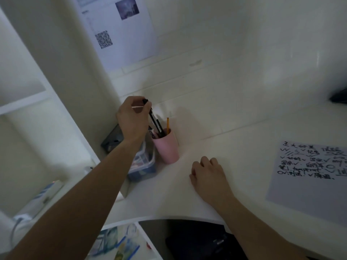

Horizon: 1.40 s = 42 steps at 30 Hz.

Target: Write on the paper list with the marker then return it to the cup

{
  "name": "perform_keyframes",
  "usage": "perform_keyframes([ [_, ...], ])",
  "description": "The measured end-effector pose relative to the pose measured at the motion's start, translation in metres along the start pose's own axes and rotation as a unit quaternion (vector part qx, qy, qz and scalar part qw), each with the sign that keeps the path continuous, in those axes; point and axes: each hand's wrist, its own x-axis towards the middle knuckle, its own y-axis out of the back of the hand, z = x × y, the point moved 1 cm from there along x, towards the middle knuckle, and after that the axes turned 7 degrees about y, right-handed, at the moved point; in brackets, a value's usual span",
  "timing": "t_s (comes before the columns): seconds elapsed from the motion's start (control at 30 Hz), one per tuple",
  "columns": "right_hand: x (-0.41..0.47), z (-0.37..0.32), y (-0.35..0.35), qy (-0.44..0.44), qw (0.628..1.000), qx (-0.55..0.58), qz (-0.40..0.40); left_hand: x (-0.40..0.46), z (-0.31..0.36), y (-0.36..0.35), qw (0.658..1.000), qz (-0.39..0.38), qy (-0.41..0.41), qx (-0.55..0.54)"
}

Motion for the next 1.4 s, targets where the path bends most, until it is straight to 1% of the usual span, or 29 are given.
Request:
perform_keyframes([
  [0.2, -0.002, 0.0, 0.0, -0.002, 1.0, 0.0, -0.002, -0.01, -0.006, -0.013, 0.999, -0.03, 0.002, 0.037],
  [0.3, -0.002, -0.001, 0.001, -0.003, 1.0, -0.002, -0.004, -0.015, -0.012, -0.02, 0.993, -0.055, 0.004, 0.107],
  [0.43, -0.001, -0.001, 0.001, 0.002, 1.0, 0.006, -0.01, -0.02, -0.024, -0.025, 0.973, -0.081, -0.003, 0.217],
  [0.53, -0.002, 0.0, 0.001, 0.001, 1.0, 0.013, 0.003, -0.025, -0.029, -0.028, 0.944, -0.115, -0.016, 0.31],
  [0.63, -0.002, 0.0, -0.001, 0.005, 1.0, 0.019, 0.007, -0.029, -0.037, -0.03, 0.922, -0.149, -0.015, 0.357],
  [0.73, -0.001, 0.001, -0.001, 0.007, 1.0, 0.017, 0.006, -0.031, -0.04, -0.029, 0.923, -0.147, -0.024, 0.354],
  [0.83, -0.003, 0.0, 0.003, 0.007, 1.0, 0.02, -0.009, -0.034, -0.033, -0.027, 0.921, -0.147, -0.058, 0.355],
  [0.97, -0.016, -0.001, 0.027, 0.017, 0.994, 0.082, -0.064, -0.059, -0.008, -0.023, 0.916, -0.171, -0.096, 0.349],
  [1.0, -0.024, 0.001, 0.037, 0.017, 0.993, 0.096, -0.065, -0.071, 0.001, -0.023, 0.916, -0.178, -0.109, 0.342],
  [1.07, -0.042, 0.008, 0.057, 0.012, 0.994, 0.106, -0.031, -0.097, 0.016, -0.026, 0.915, -0.203, -0.133, 0.322],
  [1.13, -0.065, 0.023, 0.079, -0.005, 0.997, 0.081, 0.011, -0.128, 0.03, -0.032, 0.915, -0.236, -0.138, 0.298],
  [1.2, -0.091, 0.044, 0.103, -0.035, 0.998, 0.032, 0.03, -0.161, 0.041, -0.041, 0.908, -0.268, -0.144, 0.287],
  [1.27, -0.121, 0.071, 0.13, -0.079, 0.996, -0.027, 0.028, -0.196, 0.049, -0.053, 0.902, -0.306, -0.145, 0.267],
  [1.4, -0.176, 0.125, 0.18, -0.175, 0.978, -0.112, 0.028, -0.251, 0.063, -0.082, 0.888, -0.385, -0.146, 0.205],
])
